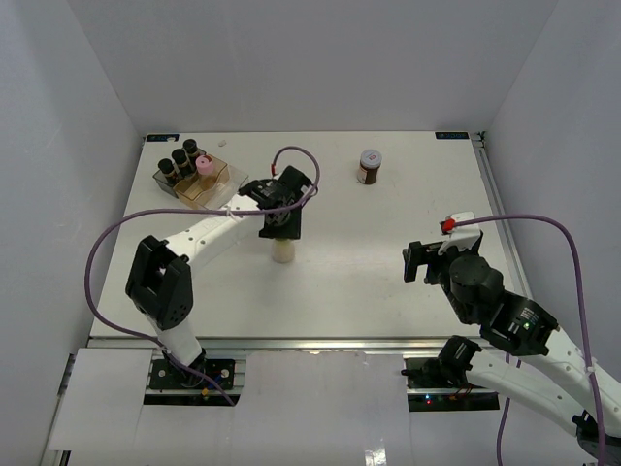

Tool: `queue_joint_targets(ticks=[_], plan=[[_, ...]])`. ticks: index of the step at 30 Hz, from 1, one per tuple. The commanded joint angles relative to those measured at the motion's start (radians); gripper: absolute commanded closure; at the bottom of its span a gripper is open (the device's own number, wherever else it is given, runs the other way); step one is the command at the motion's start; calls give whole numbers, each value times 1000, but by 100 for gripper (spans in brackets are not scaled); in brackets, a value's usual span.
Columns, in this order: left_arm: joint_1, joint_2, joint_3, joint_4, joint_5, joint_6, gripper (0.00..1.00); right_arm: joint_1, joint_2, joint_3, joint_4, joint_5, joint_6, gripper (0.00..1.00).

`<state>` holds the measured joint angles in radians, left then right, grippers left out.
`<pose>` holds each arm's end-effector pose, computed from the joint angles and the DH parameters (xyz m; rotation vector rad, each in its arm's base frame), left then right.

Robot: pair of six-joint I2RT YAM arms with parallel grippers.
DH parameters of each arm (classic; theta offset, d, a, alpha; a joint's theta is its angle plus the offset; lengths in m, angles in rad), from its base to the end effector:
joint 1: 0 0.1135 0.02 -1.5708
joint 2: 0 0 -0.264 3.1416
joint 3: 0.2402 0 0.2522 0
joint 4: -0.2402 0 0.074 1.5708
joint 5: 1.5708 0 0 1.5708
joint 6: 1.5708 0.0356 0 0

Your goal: Organize the condiment bottles

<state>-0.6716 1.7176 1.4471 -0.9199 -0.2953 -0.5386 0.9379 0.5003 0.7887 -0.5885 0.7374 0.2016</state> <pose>0.2811 -0.2102 0.2667 0.1009 2.6630 0.0341 0.0796 0.0681 0.3377 -0.1623 1.7858 0.1249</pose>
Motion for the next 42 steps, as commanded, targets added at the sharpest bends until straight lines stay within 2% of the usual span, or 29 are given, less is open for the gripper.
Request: queue_joint_targets(ticks=[1,6,10,17,26,39,40,42], plan=[[219,-24,195,-10,-17,88,100,-1,-15,-3,29,1,-2,3],[446,32,399,-31,11,150,100,-1,-19,-9,32,-7,2,2],[590,84,467,-24,89,158,100,-1,-37,-9,33,-7,1,3],[709,175,520,10,115,164,100,-1,-72,-11,42,-17,-8,2],[742,286,601,36,67,173,100,2,-79,-9,52,-21,-19,3],[745,364,585,53,76,197,100,1,-92,-11,61,-3,-18,3],[744,367,580,55,79,198,99,1,-92,-9,61,-2,-18,3],[745,379,572,55,74,200,92,1,-90,-9,61,0,-18,3]])
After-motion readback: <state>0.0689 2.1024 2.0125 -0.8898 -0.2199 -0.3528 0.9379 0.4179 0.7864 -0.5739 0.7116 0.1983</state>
